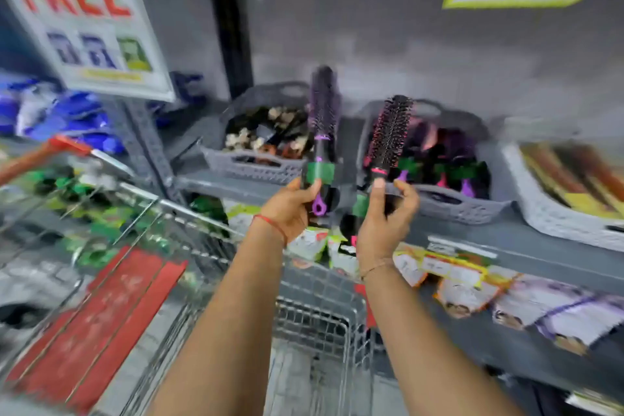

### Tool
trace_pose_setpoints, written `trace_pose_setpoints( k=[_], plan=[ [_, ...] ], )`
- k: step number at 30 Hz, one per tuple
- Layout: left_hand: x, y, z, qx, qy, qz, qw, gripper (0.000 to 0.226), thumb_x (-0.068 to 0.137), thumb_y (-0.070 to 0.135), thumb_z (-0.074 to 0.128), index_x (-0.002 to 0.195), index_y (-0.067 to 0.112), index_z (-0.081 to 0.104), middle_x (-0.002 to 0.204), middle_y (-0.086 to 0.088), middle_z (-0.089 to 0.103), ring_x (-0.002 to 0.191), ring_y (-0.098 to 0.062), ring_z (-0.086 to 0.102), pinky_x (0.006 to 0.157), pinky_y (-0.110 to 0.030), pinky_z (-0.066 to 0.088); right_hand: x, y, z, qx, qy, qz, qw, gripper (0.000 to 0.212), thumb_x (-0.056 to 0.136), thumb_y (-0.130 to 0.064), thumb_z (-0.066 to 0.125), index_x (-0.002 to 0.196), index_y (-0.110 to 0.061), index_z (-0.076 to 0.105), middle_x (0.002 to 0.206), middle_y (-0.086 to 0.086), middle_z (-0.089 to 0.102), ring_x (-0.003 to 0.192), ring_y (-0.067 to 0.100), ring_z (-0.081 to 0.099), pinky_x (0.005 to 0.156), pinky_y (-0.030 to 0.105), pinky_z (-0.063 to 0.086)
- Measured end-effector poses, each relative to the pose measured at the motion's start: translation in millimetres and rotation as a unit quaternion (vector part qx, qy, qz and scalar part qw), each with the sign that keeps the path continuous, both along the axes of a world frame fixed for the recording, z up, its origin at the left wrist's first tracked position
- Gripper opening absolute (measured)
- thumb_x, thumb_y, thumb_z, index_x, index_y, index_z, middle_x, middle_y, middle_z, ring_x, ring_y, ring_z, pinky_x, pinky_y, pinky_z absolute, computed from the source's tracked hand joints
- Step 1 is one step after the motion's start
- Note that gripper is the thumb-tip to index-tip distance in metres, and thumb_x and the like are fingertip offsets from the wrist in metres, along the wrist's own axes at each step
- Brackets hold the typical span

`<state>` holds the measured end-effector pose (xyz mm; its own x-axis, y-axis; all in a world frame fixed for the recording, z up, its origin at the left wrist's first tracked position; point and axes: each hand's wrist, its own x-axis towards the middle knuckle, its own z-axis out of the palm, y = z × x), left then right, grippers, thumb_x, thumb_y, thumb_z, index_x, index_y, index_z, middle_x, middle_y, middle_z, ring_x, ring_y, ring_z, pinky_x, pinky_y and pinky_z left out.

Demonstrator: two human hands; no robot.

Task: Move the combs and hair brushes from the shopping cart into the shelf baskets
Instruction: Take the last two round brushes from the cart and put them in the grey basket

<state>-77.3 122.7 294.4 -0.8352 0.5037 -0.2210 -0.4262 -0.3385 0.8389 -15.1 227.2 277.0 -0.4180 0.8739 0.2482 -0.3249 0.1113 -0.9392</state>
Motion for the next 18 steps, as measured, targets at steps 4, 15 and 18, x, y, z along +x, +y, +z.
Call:
trace_pose_setpoints(
  k=[4, 15, 18],
  plan=[
    [-13.8, 74.5, 33.2, -0.154, 0.093, 0.017, 0.984, 0.017, 0.090, 0.005, 0.054, 0.078, 0.016, 0.053, 0.057, 0.003, 0.065, 0.063, -0.013, 0.060, 0.070, -0.030, 0.049, 1.7, 78.5, 41.0, 0.033, -0.030, -0.050, 0.998, 0.012, 0.090, -0.019, 0.054, 0.092, -0.007, 0.054, 0.068, -0.010, 0.048, 0.067, 0.012, 0.042, 0.060, 0.015, 0.034],
    [-56.5, 206.4, 40.9, -0.340, 0.120, -0.010, 0.933, 0.045, 0.093, 0.014, 0.053, 0.133, -0.004, 0.046, 0.141, -0.017, 0.050, 0.127, -0.029, 0.051, 0.059, -0.009, 0.050, -32.3, 228.5, 43.2, 0.093, -0.330, 0.026, 0.939, 0.027, 0.090, -0.008, 0.050, 0.112, 0.003, 0.061, 0.122, 0.023, 0.061, 0.114, 0.030, 0.056, 0.092, 0.027, 0.040],
    [-65.6, 216.5, 27.1, -0.373, 0.080, -0.035, 0.924, 0.027, 0.084, 0.008, 0.065, 0.108, -0.001, 0.060, 0.123, -0.022, 0.064, 0.103, -0.025, 0.066, 0.086, -0.026, 0.050, -34.7, 238.0, 29.2, 0.101, -0.382, 0.055, 0.917, 0.030, 0.088, -0.008, 0.053, 0.118, -0.003, 0.060, 0.129, 0.016, 0.058, 0.119, 0.028, 0.053, 0.097, 0.024, 0.037]
  ],
)
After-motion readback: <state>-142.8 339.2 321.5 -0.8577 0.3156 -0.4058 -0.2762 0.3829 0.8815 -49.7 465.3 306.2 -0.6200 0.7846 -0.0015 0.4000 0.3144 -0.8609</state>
